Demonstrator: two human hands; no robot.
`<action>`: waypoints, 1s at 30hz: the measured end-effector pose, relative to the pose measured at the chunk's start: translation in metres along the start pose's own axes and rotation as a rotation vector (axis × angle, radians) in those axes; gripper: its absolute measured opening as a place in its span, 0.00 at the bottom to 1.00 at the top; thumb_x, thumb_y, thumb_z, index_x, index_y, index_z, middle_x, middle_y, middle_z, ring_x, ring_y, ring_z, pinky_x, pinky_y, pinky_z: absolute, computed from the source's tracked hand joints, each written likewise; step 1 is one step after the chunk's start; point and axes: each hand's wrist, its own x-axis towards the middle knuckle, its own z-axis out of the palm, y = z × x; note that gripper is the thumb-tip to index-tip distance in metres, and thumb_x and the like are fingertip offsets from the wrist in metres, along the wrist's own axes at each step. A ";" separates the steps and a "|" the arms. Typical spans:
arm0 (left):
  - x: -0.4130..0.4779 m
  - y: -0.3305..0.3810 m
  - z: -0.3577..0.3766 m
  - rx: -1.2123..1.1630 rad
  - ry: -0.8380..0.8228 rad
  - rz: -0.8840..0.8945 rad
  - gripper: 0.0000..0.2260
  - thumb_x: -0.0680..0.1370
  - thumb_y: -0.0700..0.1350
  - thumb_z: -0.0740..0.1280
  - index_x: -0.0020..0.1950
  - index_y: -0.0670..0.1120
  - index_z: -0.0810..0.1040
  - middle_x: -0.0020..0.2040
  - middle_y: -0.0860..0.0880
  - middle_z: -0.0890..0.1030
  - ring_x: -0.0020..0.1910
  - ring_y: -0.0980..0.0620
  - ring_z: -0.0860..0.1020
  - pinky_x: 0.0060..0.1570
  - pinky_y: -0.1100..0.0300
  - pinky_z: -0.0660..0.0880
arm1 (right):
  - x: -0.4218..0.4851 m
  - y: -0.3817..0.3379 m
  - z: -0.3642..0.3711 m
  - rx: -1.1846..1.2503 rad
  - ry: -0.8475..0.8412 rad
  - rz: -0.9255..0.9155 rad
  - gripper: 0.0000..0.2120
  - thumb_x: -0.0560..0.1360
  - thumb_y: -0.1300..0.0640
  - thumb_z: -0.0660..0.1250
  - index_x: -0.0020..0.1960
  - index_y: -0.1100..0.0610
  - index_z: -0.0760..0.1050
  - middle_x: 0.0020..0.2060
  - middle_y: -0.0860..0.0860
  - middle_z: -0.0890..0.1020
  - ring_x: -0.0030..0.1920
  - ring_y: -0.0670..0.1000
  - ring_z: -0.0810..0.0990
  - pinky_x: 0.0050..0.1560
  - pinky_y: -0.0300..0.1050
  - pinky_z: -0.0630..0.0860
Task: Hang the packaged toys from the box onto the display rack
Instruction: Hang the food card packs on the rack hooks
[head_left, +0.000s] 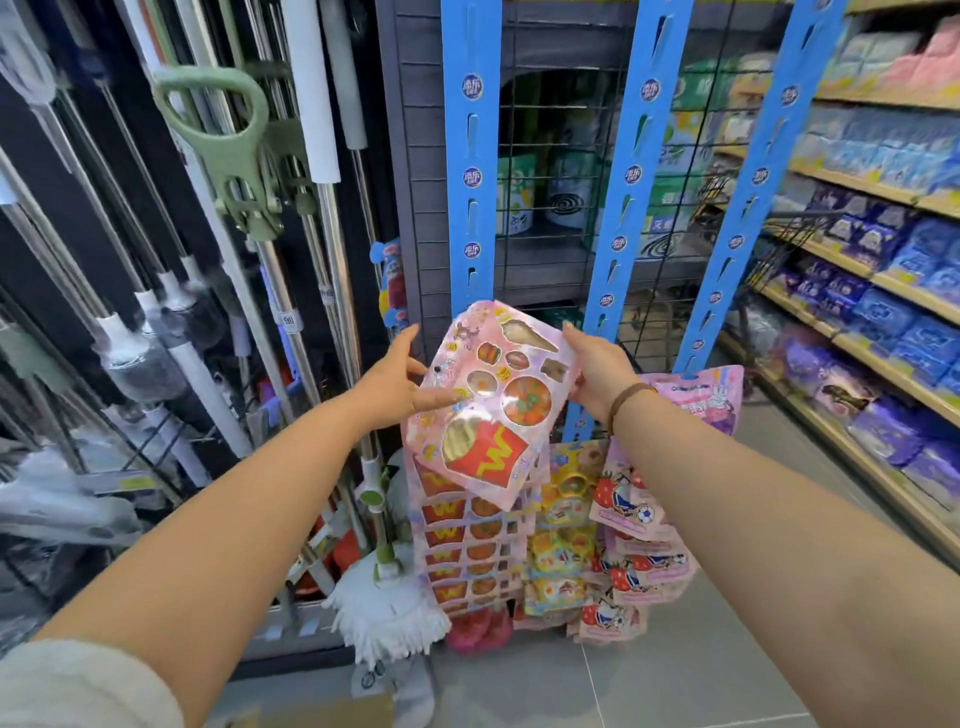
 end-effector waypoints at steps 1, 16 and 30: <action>-0.001 -0.001 0.001 -0.019 0.009 0.000 0.48 0.69 0.51 0.75 0.77 0.54 0.44 0.65 0.47 0.71 0.60 0.47 0.74 0.61 0.52 0.71 | 0.000 -0.001 0.000 0.059 0.045 0.001 0.10 0.79 0.52 0.62 0.46 0.58 0.74 0.38 0.54 0.79 0.35 0.53 0.77 0.36 0.45 0.74; -0.010 -0.027 0.010 -0.578 0.018 -0.122 0.21 0.70 0.37 0.73 0.61 0.44 0.72 0.53 0.45 0.81 0.49 0.47 0.81 0.42 0.55 0.79 | -0.021 0.028 0.002 -0.597 0.277 -0.048 0.18 0.82 0.56 0.51 0.62 0.64 0.73 0.56 0.63 0.77 0.58 0.61 0.75 0.63 0.50 0.69; -0.005 -0.049 0.018 -0.508 0.050 -0.041 0.15 0.72 0.35 0.72 0.52 0.50 0.74 0.46 0.51 0.81 0.44 0.55 0.80 0.35 0.66 0.77 | -0.006 0.036 0.015 -0.395 0.216 -0.077 0.19 0.72 0.43 0.68 0.43 0.59 0.69 0.39 0.58 0.73 0.36 0.55 0.72 0.39 0.48 0.73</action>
